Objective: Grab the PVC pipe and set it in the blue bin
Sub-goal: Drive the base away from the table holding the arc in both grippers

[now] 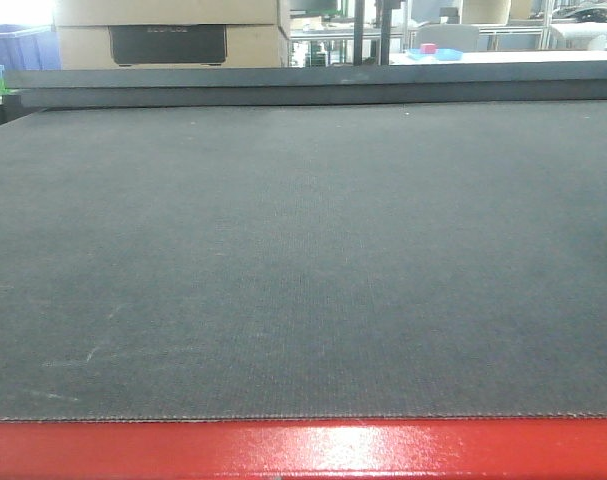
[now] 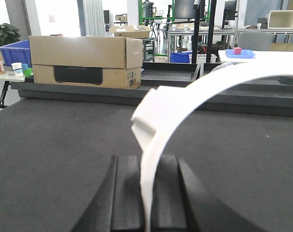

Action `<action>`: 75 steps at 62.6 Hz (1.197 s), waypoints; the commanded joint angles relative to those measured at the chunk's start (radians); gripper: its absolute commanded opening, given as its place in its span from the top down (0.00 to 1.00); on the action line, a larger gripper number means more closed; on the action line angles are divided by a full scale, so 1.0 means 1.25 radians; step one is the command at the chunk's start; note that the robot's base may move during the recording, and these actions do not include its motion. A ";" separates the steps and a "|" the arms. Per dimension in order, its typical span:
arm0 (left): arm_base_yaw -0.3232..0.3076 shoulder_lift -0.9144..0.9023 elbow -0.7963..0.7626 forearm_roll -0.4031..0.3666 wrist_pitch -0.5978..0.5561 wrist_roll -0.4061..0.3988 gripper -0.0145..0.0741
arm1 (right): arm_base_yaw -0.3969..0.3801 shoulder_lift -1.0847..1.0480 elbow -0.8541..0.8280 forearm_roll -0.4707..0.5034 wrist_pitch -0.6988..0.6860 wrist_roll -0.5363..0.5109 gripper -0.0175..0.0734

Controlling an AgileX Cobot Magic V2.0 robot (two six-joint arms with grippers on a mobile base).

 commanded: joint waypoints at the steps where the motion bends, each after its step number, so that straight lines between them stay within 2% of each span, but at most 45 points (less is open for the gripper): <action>1: -0.001 -0.006 -0.002 -0.002 -0.020 -0.002 0.96 | 0.002 -0.003 0.000 -0.011 -0.025 -0.007 0.99; 75: -0.001 -0.006 -0.002 -0.002 -0.020 -0.002 0.96 | 0.002 -0.003 0.000 -0.011 -0.025 -0.007 0.99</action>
